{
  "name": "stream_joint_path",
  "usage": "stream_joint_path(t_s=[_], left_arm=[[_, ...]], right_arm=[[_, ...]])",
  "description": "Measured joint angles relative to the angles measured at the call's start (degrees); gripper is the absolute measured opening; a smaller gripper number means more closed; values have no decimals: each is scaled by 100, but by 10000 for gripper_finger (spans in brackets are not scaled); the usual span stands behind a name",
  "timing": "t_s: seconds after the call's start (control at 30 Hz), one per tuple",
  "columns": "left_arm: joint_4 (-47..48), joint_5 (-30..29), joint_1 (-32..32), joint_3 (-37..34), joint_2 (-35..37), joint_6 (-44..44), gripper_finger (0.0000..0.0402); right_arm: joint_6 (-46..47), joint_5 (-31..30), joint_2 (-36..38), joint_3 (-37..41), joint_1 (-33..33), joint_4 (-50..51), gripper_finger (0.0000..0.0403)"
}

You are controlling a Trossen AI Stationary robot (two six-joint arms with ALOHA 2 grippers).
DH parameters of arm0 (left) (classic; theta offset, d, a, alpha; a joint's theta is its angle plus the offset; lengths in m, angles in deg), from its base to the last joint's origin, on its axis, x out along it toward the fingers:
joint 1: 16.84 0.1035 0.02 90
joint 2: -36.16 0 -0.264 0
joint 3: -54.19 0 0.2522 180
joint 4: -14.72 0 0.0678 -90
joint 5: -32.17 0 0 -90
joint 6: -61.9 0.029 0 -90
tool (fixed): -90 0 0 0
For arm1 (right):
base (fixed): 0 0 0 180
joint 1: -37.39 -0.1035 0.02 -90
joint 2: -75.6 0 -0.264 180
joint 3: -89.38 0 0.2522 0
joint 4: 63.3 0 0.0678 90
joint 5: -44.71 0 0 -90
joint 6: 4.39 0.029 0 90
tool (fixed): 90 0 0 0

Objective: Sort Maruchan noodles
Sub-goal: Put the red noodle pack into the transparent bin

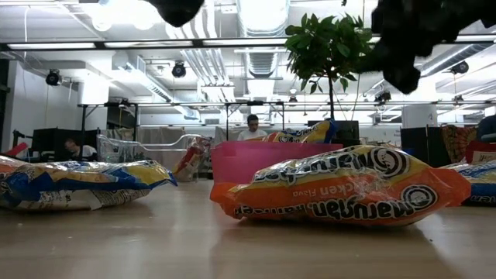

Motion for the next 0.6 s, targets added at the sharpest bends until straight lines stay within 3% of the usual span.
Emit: stream_joint_path(t_s=[0.27, 0.4, 0.6], left_arm=[[-1225, -140, -174, -910, 618, -248, 0], [-1469, -140, -177, -1036, 848, -233, 0], [-1539, -235, -173, -1073, 1083, -84, 0]], right_arm=[[610, -1258, -833, -174, 425, 1116, 10], [615, -1190, -1113, -232, 669, 1151, 33], [478, -1042, -1501, -382, 992, 1559, 117]])
